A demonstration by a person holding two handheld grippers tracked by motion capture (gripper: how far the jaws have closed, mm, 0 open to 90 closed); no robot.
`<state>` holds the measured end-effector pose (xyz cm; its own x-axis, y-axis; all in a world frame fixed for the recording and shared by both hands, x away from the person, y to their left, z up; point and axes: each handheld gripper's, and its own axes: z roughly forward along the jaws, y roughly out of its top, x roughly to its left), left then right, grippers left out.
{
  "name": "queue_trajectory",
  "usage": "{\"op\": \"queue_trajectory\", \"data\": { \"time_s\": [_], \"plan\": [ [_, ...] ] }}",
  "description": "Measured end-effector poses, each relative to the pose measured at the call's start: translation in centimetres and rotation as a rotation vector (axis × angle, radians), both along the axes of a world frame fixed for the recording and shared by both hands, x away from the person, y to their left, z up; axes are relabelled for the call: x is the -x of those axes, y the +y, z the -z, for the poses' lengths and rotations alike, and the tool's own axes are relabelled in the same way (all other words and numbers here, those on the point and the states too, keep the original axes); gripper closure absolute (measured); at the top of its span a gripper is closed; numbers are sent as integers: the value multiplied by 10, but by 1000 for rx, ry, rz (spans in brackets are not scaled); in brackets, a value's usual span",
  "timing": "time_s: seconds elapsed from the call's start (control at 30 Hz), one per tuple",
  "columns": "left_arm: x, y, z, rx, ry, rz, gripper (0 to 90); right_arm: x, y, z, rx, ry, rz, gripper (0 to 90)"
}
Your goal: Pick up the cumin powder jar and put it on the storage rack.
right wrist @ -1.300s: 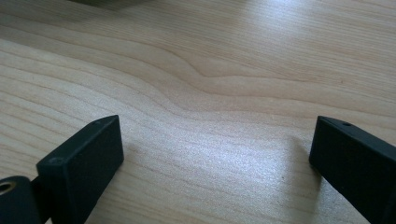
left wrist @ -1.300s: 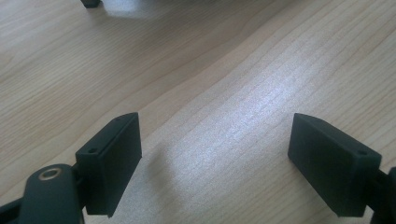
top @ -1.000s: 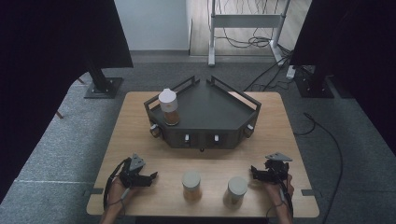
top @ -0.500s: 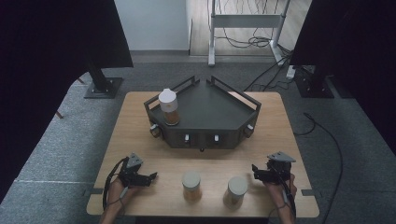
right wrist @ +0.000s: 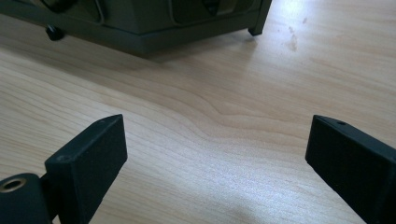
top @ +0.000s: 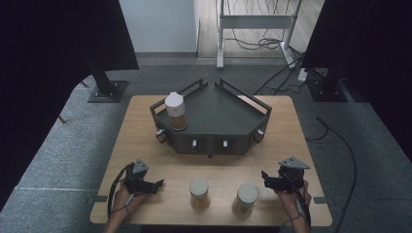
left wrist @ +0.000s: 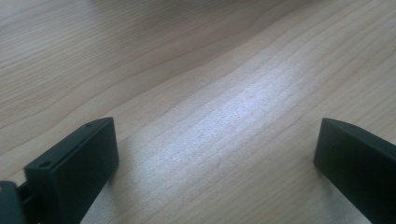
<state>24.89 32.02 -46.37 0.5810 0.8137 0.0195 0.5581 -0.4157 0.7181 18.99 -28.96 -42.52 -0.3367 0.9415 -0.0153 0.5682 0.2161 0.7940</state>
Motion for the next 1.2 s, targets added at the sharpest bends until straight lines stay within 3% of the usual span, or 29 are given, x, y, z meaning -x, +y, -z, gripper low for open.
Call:
{"op": "queue_trajectory", "data": {
  "time_s": [0.27, 0.73, 1.2],
  "plan": [
    [3, -4, 0, 1, -3, -72, 0, 13, 7, -22, -4, -31, -14, 51],
    [5, -7, 0, 1, -3, -86, 0, 36, 23, -58, -13, -56, -43, 56],
    [5, -9, 0, 1, -1, -92, 0, 65, 49, -72, -49, -127, -77, 60]
  ]
}}
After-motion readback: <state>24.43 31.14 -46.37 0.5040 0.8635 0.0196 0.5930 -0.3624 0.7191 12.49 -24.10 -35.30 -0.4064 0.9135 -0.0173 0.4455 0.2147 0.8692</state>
